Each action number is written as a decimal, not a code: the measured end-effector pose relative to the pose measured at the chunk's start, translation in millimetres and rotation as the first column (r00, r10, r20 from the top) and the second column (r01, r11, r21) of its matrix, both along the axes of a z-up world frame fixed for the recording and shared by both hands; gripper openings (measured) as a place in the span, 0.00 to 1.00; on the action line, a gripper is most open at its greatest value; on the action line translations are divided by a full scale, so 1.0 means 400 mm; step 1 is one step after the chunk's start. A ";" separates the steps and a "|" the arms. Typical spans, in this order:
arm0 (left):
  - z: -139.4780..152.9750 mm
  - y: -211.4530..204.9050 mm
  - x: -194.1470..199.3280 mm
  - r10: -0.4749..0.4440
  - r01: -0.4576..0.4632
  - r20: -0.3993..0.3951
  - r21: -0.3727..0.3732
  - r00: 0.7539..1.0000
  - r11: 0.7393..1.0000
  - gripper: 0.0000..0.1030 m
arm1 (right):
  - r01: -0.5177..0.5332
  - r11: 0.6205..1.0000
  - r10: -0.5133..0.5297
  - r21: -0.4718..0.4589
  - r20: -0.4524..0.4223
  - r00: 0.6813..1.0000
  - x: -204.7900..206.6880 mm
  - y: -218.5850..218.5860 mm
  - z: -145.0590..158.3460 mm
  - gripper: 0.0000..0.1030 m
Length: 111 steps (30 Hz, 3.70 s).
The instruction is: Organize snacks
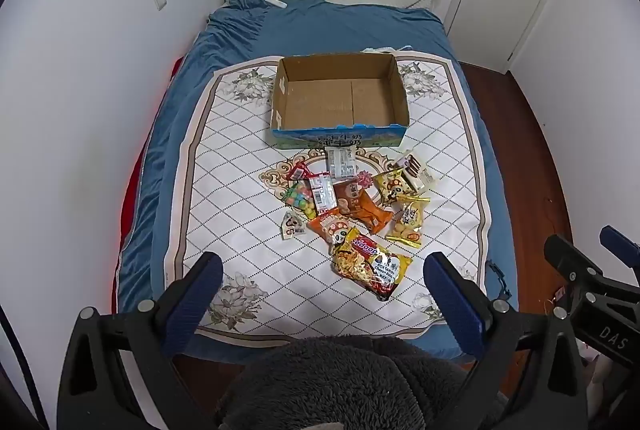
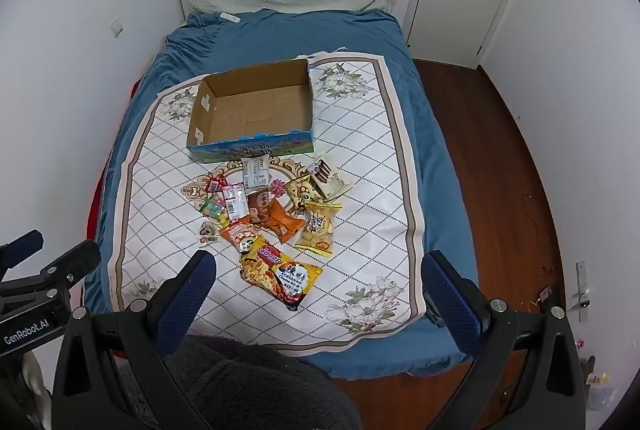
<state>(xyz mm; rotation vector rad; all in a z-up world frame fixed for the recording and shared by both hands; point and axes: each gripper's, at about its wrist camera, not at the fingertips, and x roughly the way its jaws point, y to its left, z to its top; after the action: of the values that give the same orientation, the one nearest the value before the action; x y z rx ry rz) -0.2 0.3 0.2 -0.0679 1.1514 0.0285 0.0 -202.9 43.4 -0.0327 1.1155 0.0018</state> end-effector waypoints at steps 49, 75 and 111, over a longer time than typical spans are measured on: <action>0.036 -0.003 -0.010 -0.006 0.005 0.048 0.020 0.999 1.000 1.00 | -0.003 1.000 0.003 0.000 0.029 1.000 -0.012 0.006 0.028 1.00; 0.041 -0.005 0.001 -0.012 0.011 0.057 0.029 0.998 1.000 1.00 | -0.002 1.000 0.001 0.023 0.036 0.999 -0.006 -0.002 0.030 1.00; -0.666 0.084 0.191 0.184 -0.158 -0.397 0.097 0.899 0.983 1.00 | -0.191 0.981 0.185 0.022 -0.390 0.902 0.253 0.046 -0.759 1.00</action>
<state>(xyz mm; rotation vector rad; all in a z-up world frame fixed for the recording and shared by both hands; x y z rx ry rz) 76.0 33.8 -266.0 -0.1114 1.5569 0.2460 101.4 -184.4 -260.3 -0.1615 1.5096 0.1794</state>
